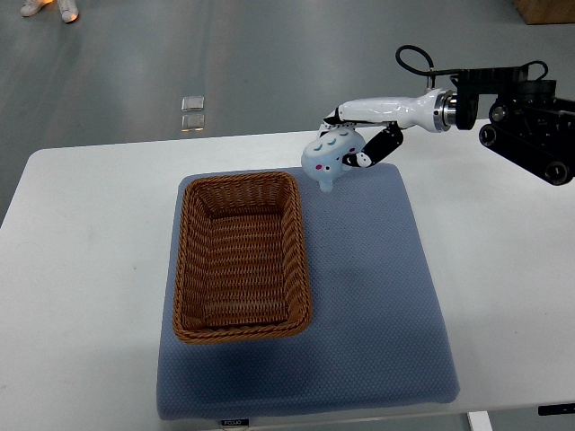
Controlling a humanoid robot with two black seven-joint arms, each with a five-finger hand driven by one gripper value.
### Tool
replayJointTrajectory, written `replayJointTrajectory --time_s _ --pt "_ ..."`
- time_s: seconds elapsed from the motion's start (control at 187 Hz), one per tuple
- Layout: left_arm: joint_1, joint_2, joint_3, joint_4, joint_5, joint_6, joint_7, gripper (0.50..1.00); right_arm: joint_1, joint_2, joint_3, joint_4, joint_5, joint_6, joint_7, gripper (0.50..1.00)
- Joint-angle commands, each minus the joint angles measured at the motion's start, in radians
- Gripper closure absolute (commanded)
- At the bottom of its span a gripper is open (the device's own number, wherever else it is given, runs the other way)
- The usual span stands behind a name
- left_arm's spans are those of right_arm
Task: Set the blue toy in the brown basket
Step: 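Lift the toy with the right hand and carry it over the basket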
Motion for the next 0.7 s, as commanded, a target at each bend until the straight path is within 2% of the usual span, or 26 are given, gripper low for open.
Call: replayJointTrajectory --time_s 0.0,0.187,0.358,0.519,0.642,0.695 --pt "0.000 0.000 -0.001 0.000 0.000 -0.001 -0.001 0.500 0.052 0.064 -0.014 0.000 0.001 0.002 0.004 1.000" --pt "0.000 0.000 -0.001 0.000 0.000 0.001 0.001 0.500 0.106 0.179 -0.022 -0.010 -0.005 0.002 0.002 0.987" --pt "0.000 0.000 -0.001 0.001 0.000 0.001 0.001 0.500 0.144 0.302 -0.112 -0.039 -0.007 -0.002 0.002 0.983" --pt "0.000 0.000 -0.001 0.001 0.000 0.001 0.001 0.500 0.152 0.371 -0.166 -0.085 -0.008 -0.001 0.002 0.983" --pt "0.000 0.000 0.000 0.000 0.000 0.001 0.001 0.500 0.149 0.371 -0.198 -0.137 -0.018 -0.002 0.002 0.955" --pt "0.000 0.000 0.000 0.000 0.000 0.001 0.001 0.500 0.144 0.371 -0.213 -0.163 -0.021 -0.007 0.002 0.906"
